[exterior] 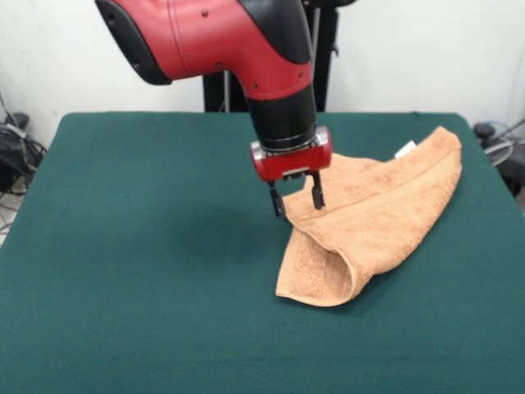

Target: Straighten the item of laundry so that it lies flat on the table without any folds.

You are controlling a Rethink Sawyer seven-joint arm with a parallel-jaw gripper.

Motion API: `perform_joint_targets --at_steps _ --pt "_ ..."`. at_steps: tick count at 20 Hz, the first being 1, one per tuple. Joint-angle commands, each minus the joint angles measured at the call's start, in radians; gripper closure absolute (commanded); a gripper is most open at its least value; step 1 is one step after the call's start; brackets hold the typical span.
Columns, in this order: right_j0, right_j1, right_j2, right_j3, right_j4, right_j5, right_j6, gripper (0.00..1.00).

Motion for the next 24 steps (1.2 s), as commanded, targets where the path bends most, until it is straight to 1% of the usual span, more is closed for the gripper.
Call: perform_joint_targets --at_steps 1,9,24 --pt "0.031 0.054 0.0 0.022 -0.085 0.012 -0.039 0.0" --pt "0.022 0.06 0.007 0.02 -0.102 0.016 -0.035 0.0" --pt "-0.039 0.044 0.045 0.013 -0.094 0.072 -0.101 0.0"
